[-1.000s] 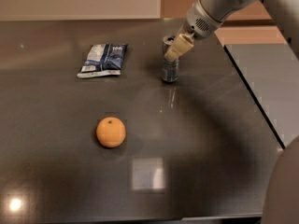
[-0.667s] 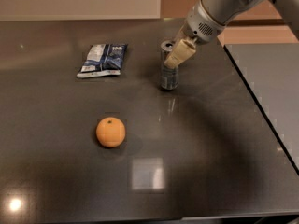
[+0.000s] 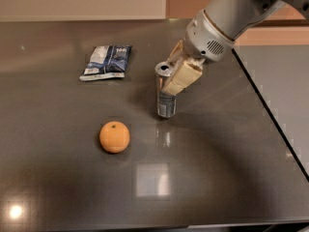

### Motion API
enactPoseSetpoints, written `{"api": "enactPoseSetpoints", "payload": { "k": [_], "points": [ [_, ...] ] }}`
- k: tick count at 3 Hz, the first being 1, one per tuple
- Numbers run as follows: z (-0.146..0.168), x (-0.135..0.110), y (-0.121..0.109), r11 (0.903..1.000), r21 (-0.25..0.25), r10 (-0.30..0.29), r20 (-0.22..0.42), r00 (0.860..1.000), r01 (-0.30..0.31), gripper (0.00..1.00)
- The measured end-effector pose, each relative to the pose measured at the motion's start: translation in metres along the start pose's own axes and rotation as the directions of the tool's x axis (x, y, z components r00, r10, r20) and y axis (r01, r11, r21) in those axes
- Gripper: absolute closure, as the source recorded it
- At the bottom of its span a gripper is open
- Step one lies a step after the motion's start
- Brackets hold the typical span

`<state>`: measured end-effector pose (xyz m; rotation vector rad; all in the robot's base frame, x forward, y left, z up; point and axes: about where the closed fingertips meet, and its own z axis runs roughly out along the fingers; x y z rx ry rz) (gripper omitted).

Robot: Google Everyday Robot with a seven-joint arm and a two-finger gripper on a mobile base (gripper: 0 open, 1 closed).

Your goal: Move redbull can near orange

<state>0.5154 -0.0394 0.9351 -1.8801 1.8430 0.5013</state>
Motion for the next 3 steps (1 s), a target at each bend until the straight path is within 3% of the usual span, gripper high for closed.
{"api": "enactPoseSetpoints", "payload": {
  "k": [1,3],
  "points": [
    [0.006,-0.020,0.031,0.9952,-0.057,-0.079,0.009,0.997,0.079,1.00],
    [0.020,-0.039,0.063,0.9763,-0.131,-0.173,0.004,0.985,0.172,1.00]
  ]
}}
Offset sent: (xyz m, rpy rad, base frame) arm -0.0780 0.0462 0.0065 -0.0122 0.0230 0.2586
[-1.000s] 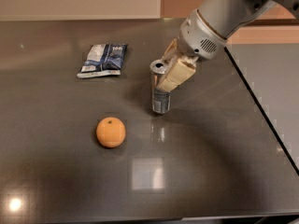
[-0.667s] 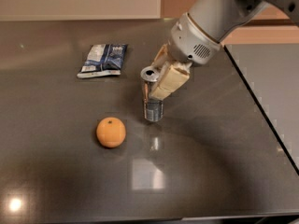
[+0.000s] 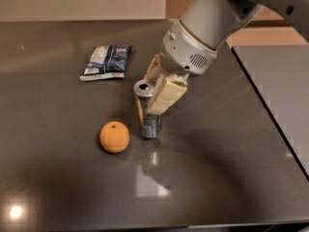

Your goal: Move redbull can near orange

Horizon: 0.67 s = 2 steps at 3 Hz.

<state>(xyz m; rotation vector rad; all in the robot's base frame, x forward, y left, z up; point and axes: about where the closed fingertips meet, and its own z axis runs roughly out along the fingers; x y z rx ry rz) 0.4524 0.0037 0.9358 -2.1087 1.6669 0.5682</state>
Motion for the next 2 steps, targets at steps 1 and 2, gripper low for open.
{"api": "enactPoseSetpoints", "payload": {
  "k": [1,2],
  "points": [
    [0.0081,-0.0007,0.0035,0.9994,0.001,-0.035,-0.011,0.999,0.035,0.83],
    [0.0127,-0.0008,0.0009,0.9985,0.002,-0.056,-0.005,0.998,0.056,0.60]
  ]
}}
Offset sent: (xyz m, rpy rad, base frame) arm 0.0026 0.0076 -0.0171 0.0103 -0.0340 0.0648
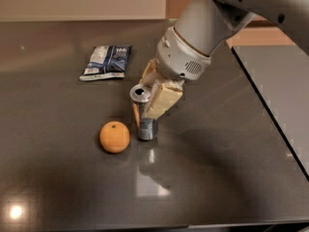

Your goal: Move redbull can near orange

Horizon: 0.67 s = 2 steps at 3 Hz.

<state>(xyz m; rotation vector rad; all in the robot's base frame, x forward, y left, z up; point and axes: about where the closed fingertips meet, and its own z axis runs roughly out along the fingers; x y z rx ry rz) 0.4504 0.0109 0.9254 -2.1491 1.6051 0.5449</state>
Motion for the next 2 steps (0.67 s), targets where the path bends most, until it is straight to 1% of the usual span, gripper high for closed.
{"api": "enactPoseSetpoints", "payload": {
  "k": [2],
  "points": [
    [0.0020,-0.0014,-0.0034,0.9999,0.003,-0.013,0.007,1.000,0.013,0.13]
  ]
}}
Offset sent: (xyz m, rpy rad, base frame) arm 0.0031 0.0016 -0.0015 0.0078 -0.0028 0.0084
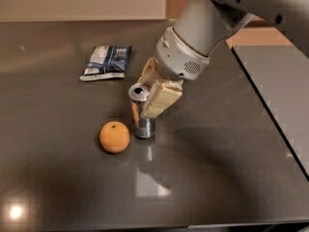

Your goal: Move redbull can near orange

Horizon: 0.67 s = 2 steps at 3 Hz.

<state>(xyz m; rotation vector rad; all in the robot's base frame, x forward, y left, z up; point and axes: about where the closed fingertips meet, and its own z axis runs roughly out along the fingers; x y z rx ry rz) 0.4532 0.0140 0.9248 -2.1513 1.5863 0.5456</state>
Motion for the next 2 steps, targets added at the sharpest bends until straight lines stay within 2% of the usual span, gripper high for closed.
{"api": "enactPoseSetpoints", "payload": {
  "k": [1,2],
  "points": [
    [0.0000,-0.0017,0.0001,1.0000,0.003,-0.003,-0.001,1.000,0.003,0.00],
    [0.0000,-0.0018,0.0001,1.0000,0.003,-0.003,-0.001,1.000,0.003,0.00]
  ]
}}
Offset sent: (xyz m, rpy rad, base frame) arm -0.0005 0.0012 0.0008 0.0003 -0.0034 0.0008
